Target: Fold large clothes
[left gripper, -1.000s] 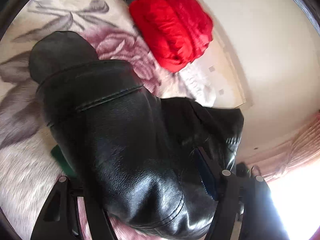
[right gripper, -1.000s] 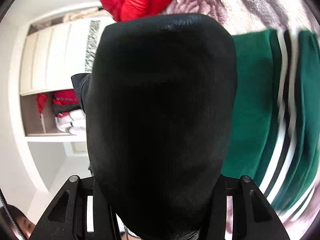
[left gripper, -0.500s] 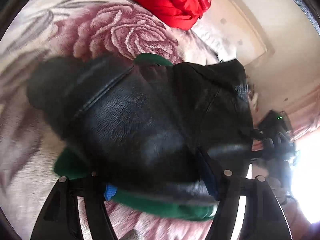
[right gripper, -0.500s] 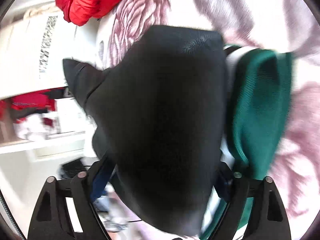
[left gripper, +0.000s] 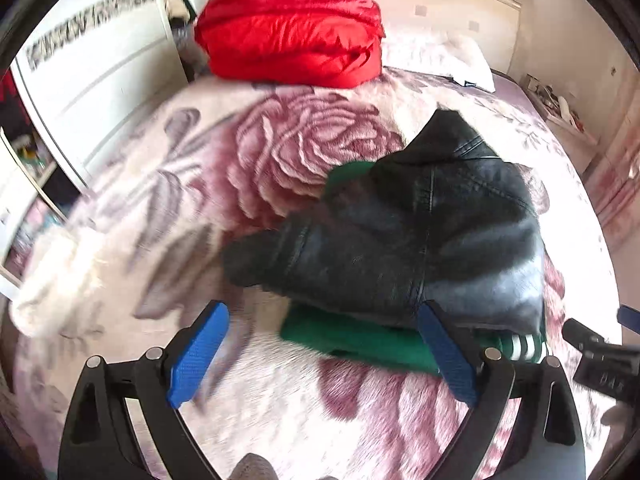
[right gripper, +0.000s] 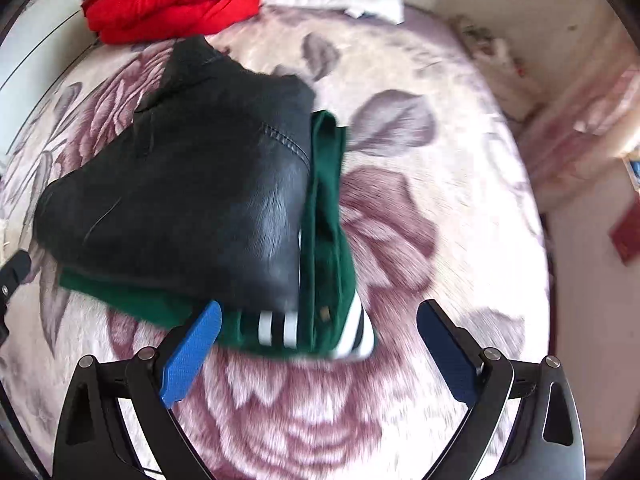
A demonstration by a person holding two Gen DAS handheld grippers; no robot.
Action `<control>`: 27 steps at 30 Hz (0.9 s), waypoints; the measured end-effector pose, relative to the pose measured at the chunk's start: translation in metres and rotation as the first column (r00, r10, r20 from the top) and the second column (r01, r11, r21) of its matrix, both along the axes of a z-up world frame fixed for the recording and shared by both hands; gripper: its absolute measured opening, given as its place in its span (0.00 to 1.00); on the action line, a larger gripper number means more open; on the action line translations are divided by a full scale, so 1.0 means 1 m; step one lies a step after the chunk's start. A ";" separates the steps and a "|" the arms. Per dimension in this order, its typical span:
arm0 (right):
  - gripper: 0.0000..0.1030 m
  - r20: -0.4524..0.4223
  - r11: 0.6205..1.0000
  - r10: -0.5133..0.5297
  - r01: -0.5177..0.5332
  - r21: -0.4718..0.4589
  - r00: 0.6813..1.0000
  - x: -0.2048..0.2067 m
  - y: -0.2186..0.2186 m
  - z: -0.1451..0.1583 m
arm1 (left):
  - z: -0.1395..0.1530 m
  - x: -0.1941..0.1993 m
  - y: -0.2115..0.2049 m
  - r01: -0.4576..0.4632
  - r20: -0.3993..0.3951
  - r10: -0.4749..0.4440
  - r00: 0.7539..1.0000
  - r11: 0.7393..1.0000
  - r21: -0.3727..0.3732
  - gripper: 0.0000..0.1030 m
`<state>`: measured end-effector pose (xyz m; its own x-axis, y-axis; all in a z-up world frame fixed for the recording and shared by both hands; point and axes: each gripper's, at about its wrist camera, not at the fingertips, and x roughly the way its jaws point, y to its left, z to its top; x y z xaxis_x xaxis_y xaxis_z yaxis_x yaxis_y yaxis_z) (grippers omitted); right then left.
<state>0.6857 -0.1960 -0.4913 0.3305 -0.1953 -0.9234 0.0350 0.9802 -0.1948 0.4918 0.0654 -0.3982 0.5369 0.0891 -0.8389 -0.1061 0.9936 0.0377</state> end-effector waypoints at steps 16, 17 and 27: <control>0.97 0.202 0.987 -0.132 0.148 -0.067 0.970 -0.222 0.056 0.285 | 0.202 -0.164 0.009 0.131 0.083 -0.130 0.988 0.991 -0.010 0.96; 0.97 0.209 0.986 -0.136 0.152 -0.063 0.968 -0.234 0.056 0.299 | 0.213 -0.174 0.009 0.145 0.089 -0.142 0.986 0.989 -0.018 0.96; 0.97 0.334 0.985 -0.129 0.161 -0.070 0.934 -0.374 0.075 0.446 | 0.337 -0.285 0.019 0.195 0.197 -0.193 0.961 0.981 0.011 0.96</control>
<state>0.3116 -0.1210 -0.0456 0.5727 -0.3445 -0.7439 0.2525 0.9374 -0.2397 0.2072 0.0839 -0.0611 0.6975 -0.0393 -0.7155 0.0841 0.9961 0.0272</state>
